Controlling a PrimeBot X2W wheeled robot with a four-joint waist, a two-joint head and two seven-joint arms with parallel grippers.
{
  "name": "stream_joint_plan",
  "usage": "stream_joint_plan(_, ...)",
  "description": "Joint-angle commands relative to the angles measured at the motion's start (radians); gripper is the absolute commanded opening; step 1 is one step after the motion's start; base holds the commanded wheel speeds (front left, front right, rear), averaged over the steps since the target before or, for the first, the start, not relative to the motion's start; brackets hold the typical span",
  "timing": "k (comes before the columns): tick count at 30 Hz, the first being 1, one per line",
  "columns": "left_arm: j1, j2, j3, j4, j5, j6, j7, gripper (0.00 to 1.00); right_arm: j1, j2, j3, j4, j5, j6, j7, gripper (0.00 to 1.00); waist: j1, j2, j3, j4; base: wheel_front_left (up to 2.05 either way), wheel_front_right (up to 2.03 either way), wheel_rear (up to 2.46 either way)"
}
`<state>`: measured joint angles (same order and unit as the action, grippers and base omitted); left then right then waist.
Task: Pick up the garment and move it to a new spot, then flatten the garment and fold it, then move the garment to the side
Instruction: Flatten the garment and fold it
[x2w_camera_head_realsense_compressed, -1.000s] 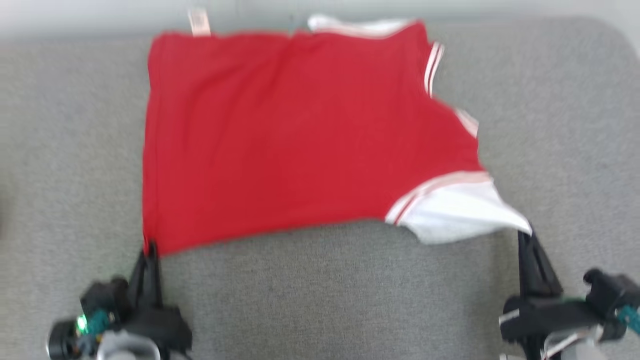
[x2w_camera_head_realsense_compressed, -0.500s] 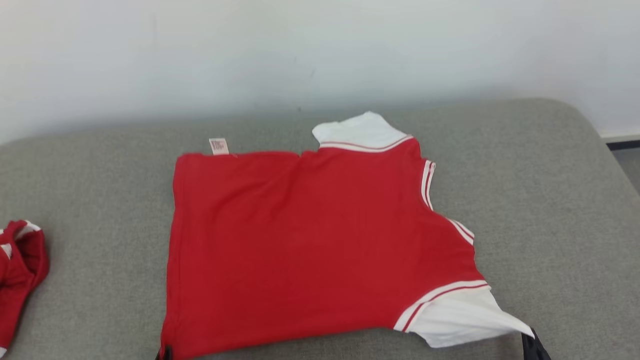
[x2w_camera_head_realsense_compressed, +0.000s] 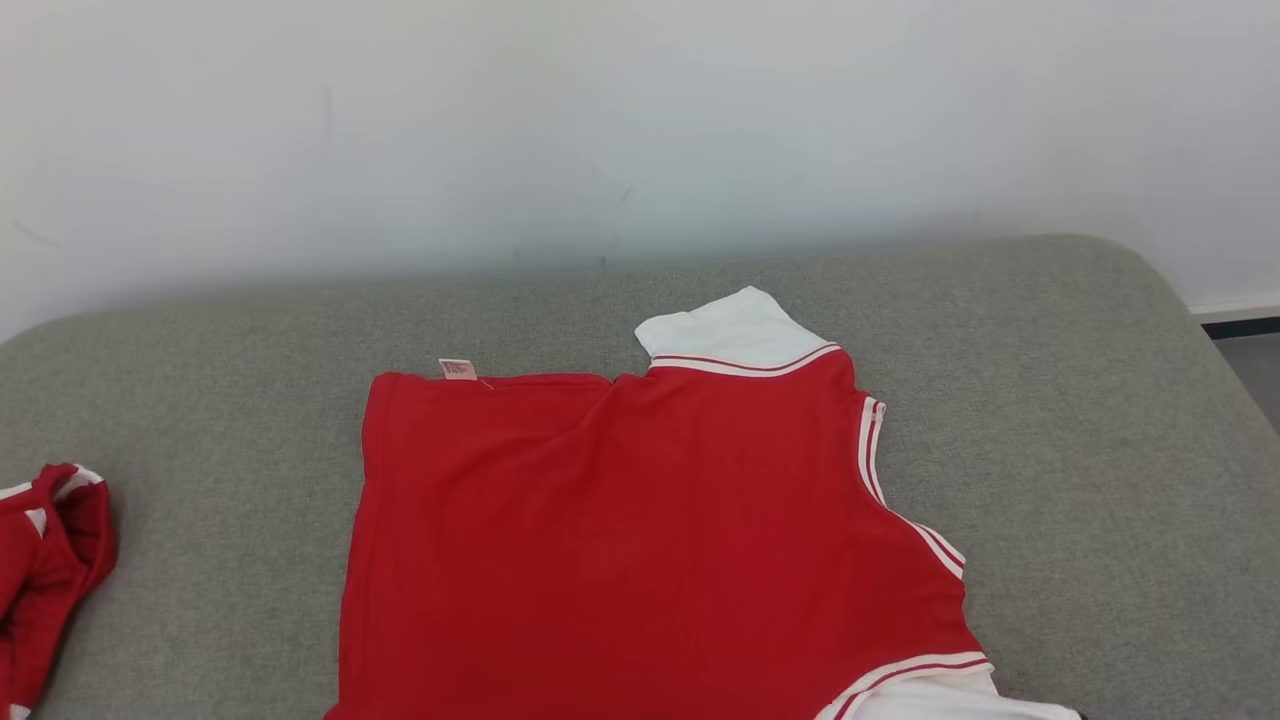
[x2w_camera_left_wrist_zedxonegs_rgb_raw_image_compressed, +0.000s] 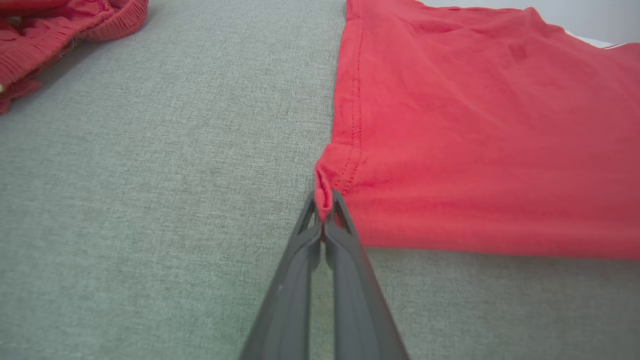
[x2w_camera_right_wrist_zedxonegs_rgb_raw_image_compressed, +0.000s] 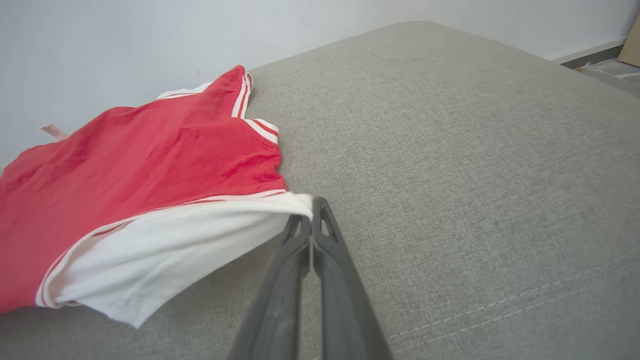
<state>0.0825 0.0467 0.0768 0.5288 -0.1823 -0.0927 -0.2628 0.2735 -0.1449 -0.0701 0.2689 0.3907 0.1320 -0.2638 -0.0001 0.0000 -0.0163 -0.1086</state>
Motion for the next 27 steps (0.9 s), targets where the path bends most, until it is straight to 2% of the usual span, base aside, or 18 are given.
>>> stream_joint_plan(1, 0.005, 0.007, 0.004, -0.015, -0.003, 0.008, -0.003, 0.00, -0.011, 0.002, 0.000, -0.025, 0.004, -0.003, -0.001, 0.00, 0.0001, 0.0000, 0.012, 0.004, 0.00, 0.00, 0.00)
stream_joint_plan(7, -0.061, 0.006, -0.020, -0.093, -0.008, 0.003, -0.003, 0.00, -0.091, 0.008, 0.021, -0.117, 0.018, -0.003, -0.001, 0.00, 0.0001, 0.0000, 0.057, 0.021, 0.00, 0.00, 0.00)
stream_joint_plan(11, -0.120, 0.005, -0.036, -0.120, -0.003, 0.002, -0.003, 0.00, -0.172, 0.005, 0.021, -0.135, 0.025, -0.003, -0.001, 0.00, 0.0001, 0.0000, 0.095, 0.039, 0.00, 0.00, 0.00)
stream_joint_plan(13, -0.150, 0.005, -0.047, -0.111, -0.009, 0.004, -0.003, 0.00, -0.211, 0.007, 0.006, -0.127, 0.030, -0.003, -0.001, 0.00, 0.0001, 0.0000, 0.112, 0.048, 0.00, 0.00, 0.00)
stream_joint_plan(18, -0.232, 0.005, -0.057, -0.095, 0.001, 0.002, -0.003, 0.00, -0.308, -0.022, 0.046, -0.099, -0.001, -0.003, -0.001, 0.00, 0.0001, 0.0000, 0.165, 0.066, 0.00, 0.00, 0.00)
stream_joint_plan(27, -0.326, 0.005, -0.054, -0.070, 0.013, 0.005, -0.003, 0.00, -0.446, -0.016, 0.038, -0.027, -0.026, -0.003, 0.000, 0.00, 0.0001, 0.0000, 0.253, 0.078, 0.00, 0.00, 0.00)
